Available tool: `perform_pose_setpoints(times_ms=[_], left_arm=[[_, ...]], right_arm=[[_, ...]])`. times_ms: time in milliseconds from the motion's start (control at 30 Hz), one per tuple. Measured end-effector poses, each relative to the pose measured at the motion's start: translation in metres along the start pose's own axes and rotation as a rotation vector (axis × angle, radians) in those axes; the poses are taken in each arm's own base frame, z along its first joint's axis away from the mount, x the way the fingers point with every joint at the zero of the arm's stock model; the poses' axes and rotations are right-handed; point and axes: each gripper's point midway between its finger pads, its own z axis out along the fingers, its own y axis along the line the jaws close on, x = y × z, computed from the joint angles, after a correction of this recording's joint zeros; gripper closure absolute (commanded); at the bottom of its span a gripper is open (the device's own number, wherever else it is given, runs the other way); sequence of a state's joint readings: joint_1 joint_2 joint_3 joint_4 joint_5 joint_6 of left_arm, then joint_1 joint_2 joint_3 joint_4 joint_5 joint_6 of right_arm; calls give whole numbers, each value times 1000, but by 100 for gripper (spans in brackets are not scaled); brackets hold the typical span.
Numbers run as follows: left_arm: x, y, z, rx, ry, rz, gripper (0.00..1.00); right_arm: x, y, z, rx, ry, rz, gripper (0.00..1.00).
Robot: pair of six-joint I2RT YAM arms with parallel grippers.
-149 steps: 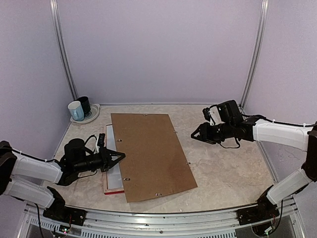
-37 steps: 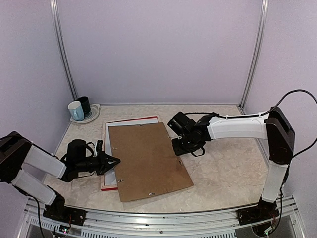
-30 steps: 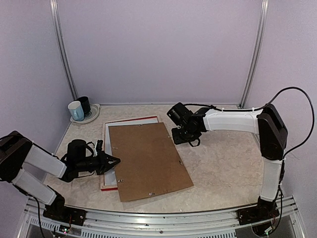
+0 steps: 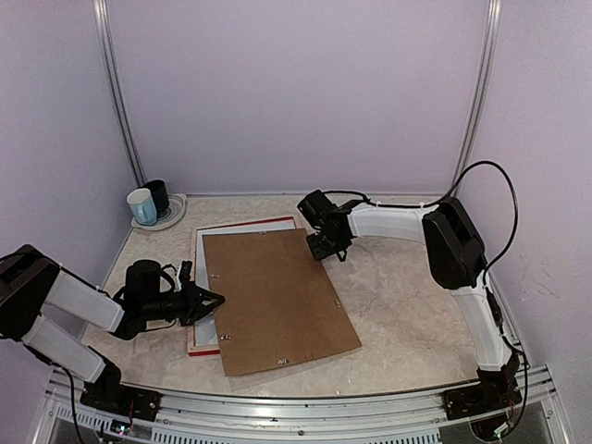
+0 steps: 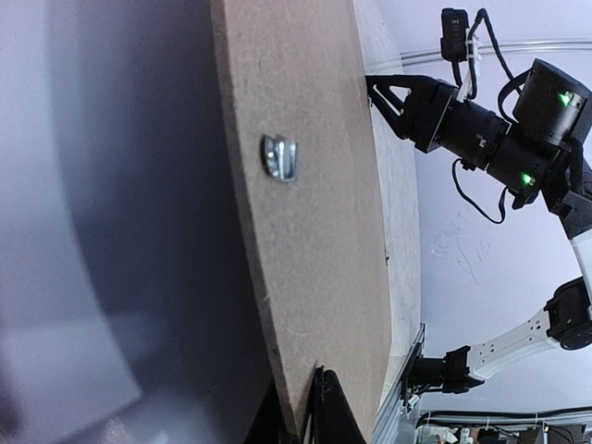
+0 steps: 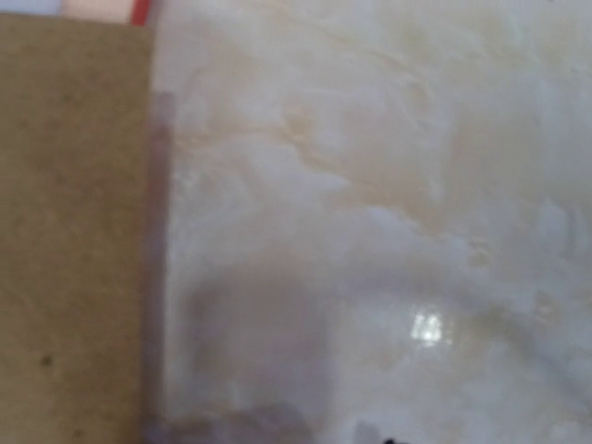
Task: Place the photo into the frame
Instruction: Adjust the fastener on the backboard.
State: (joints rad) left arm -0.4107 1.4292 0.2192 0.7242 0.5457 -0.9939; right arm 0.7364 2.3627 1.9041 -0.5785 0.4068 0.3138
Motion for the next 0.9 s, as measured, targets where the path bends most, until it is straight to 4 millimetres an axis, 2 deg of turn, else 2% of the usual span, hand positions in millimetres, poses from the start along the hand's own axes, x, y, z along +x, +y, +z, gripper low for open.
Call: perform_pose_setpoints(times_ms=[300, 633, 900], left_arm=[[0, 1, 0, -3, 2, -2, 95], [1, 2, 0, -5, 4, -3, 95], [2, 4, 2, -10, 7, -7, 95]], right_arm=[[15, 4, 7, -46, 4, -19, 63], [31, 5, -5, -101, 12, -49, 63], [29, 13, -7, -139, -8, -101, 63]])
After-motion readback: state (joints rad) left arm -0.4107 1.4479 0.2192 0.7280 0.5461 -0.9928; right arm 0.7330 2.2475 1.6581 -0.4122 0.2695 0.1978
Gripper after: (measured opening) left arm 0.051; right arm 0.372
